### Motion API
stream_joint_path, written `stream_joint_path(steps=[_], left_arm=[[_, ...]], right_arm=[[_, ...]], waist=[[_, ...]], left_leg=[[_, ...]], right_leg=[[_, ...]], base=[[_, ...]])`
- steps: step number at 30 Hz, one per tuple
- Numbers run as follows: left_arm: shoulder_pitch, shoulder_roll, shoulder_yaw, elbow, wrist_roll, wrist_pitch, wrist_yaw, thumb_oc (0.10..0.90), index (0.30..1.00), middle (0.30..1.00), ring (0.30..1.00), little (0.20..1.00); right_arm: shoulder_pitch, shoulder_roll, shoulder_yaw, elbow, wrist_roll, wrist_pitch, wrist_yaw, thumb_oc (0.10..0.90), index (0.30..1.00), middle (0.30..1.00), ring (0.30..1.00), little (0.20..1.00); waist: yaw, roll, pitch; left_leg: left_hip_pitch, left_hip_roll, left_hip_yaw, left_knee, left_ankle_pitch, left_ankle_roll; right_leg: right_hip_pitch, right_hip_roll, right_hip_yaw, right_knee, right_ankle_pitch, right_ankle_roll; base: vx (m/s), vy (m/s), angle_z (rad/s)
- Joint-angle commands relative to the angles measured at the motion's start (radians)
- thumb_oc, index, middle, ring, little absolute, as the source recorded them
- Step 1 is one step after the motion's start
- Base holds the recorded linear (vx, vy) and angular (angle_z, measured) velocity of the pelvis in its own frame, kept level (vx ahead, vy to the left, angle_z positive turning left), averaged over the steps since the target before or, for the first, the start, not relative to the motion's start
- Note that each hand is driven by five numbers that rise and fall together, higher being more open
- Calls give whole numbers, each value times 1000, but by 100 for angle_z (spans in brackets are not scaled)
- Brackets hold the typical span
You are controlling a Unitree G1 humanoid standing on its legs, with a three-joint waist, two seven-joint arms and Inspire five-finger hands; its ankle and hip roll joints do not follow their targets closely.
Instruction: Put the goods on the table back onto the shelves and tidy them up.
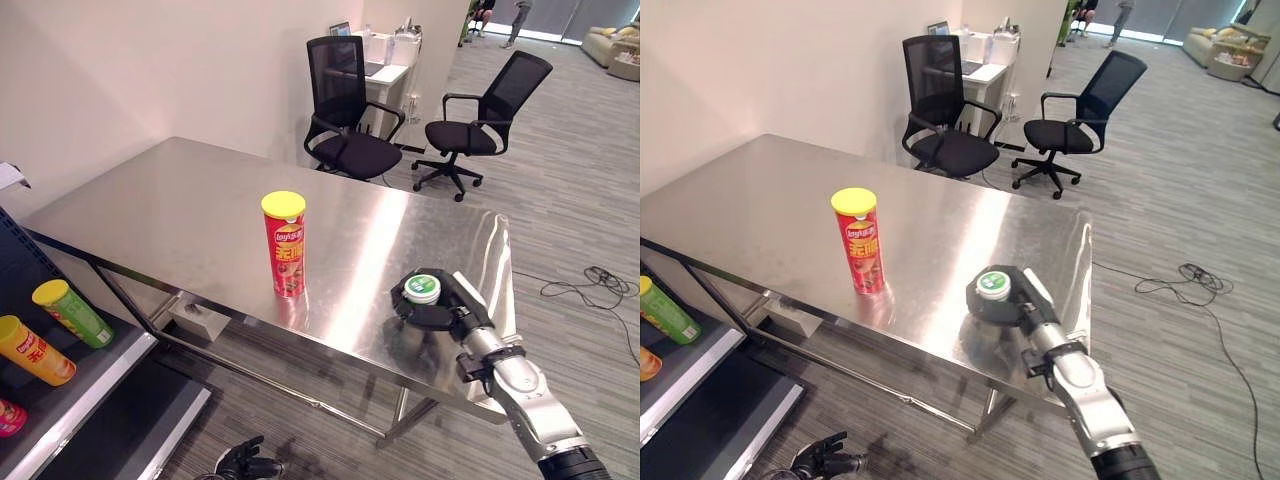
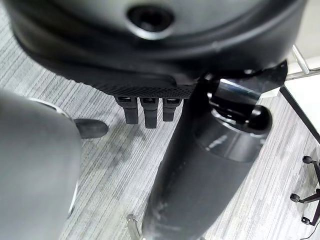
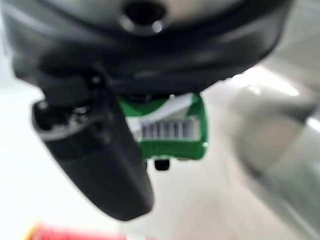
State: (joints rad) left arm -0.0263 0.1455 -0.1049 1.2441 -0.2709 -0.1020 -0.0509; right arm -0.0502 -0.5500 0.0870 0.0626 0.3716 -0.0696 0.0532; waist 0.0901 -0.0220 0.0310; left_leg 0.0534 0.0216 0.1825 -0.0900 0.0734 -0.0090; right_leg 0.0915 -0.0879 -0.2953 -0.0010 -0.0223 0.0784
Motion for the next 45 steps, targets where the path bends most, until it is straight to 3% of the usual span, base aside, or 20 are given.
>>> stream_joint_path(steps=[1,3,5,6,7,8,14,18,20,22,23,25,27,31,34,38,39,42,43,45], left_arm=[[-15,42,-25,18,37,-22,22,800,900,900,900,900],[-15,48,-23,10,32,-22,25,800,900,900,900,900],[-17,55,-11,11,23,-24,23,800,900,900,900,900],[-17,56,-13,11,23,-24,23,800,900,900,900,900],[-19,58,-8,16,30,-29,18,800,900,900,900,900],[-17,58,-4,23,36,-29,14,800,900,900,900,900],[-10,46,-12,28,80,-37,-10,800,900,900,900,900],[-8,39,-78,-16,152,-49,-14,800,900,900,900,900],[-5,35,-76,-17,154,-50,-8,800,900,900,900,900],[-6,37,-38,-8,115,-47,8,800,900,900,900,900],[-6,37,-38,-8,115,-47,8,800,900,900,900,900],[-5,34,17,11,60,-46,26,800,900,900,900,900],[-8,22,13,18,61,-46,37,800,900,900,900,900],[-15,1,-60,12,128,-47,48,800,900,900,900,900],[-11,-1,-83,5,156,-45,62,800,900,900,900,900],[-11,-1,-75,36,162,-36,68,800,900,900,900,900],[-20,0,-80,48,179,-31,69,800,900,900,900,900],[-6,-2,-75,61,201,-27,69,800,900,900,900,900],[-1,26,-36,72,179,-28,65,800,900,900,900,900],[-1,43,-19,73,173,-29,71,800,900,900,900,900]], right_arm=[[-40,37,-134,-190,34,-163,-52,400,300,300,300,300],[-17,38,-169,-218,39,-170,-53,400,300,300,300,300],[45,57,-229,-287,52,-185,-50,400,300,300,300,300],[48,58,-231,-290,52,-183,-49,400,300,300,300,300],[111,58,-260,-330,59,-180,-23,400,300,300,300,300],[137,55,-263,-357,70,-183,0,400,300,300,300,300],[240,5,-160,-514,118,-157,160,400,300,300,300,300],[281,-60,-68,-641,246,-162,283,400,300,300,300,300],[264,-84,-32,-667,272,-164,296,400,300,300,300,300],[222,-97,30,-662,271,-163,291,400,300,300,300,300],[221,-97,30,-662,271,-163,291,400,300,300,300,300],[154,-85,144,-639,241,-154,277,400,300,300,300,300],[93,-70,220,-603,220,-142,264,400,300,300,300,300],[-15,-17,332,-513,199,-140,216,400,300,300,300,300],[-50,-1,378,-474,173,-134,194,400,300,300,300,300],[-69,1,397,-448,158,-137,185,400,300,300,300,300],[-65,1,390,-435,131,-146,171,400,300,300,300,300],[-24,1,375,-434,115,-135,166,400,300,300,300,300],[1,52,366,-410,65,-125,160,400,300,300,300,300],[3,79,371,-403,44,-123,161,400,300,300,300,300]], waist=[[1,-34,14],[-8,-29,21],[-36,-28,23],[-35,-29,21],[-53,-35,19],[-56,-37,18],[-52,-44,25],[-46,-28,80],[-38,-19,105],[-40,-18,120],[-41,-18,120],[-44,-24,116],[-47,-26,107],[-72,-15,84],[-76,13,67],[-79,38,49],[-84,46,48],[-80,59,25],[-56,29,33],[-51,15,48]], left_leg=[[-52,2,18,3,-39,13],[-59,4,10,3,-30,14],[-79,1,-22,3,-11,10],[-80,1,-21,3,-11,9],[-96,-4,-47,3,5,7],[-103,-2,-50,3,11,3],[-171,40,-63,3,79,-34],[-243,72,-135,3,157,-80],[-274,82,-128,19,174,-96],[-285,95,-54,46,159,-88],[-286,96,-54,46,159,-88],[-252,132,38,107,128,-74],[-220,146,37,139,94,-78],[-99,222,84,151,35,-96],[-21,290,56,137,59,-127],[-20,352,32,74,124,-161],[-38,390,107,31,150,-170],[-47,370,146,10,103,-181],[-66,217,110,17,4,-125],[-50,144,102,12,-27,-75]], right_leg=[[3,-68,49,213,-6,73],[-24,-56,79,262,-14,79],[-29,0,210,253,-64,64],[-30,0,211,253,-65,64],[-21,37,299,226,-89,38],[-11,46,313,198,-100,26],[39,69,280,61,-109,6],[47,126,277,20,-102,-26],[45,128,251,16,-98,-34],[34,112,215,22,-91,-40],[33,112,215,22,-91,-41],[21,78,167,13,-67,-37],[14,40,132,-2,-38,-27],[-3,-23,62,-30,-6,-5],[-7,-58,22,-33,-2,9],[-10,-101,-22,-25,-10,30],[-3,-138,-60,-19,-13,46],[22,-178,-94,-33,6,74],[20,-335,-108,75,113,117],[-22,-393,-76,178,168,116]], base=[[-120,-18,4],[-93,-44,24],[-78,-70,26],[-92,-101,32],[-112,-135,35],[-113,-134,29],[-200,-188,20],[-262,-177,34],[-286,-99,64],[-224,-3,59],[-185,22,71],[-254,68,65],[-205,131,32],[-97,184,80],[-14,252,71],[25,392,77],[29,273,88],[202,575,128],[387,980,131],[259,751,82]])
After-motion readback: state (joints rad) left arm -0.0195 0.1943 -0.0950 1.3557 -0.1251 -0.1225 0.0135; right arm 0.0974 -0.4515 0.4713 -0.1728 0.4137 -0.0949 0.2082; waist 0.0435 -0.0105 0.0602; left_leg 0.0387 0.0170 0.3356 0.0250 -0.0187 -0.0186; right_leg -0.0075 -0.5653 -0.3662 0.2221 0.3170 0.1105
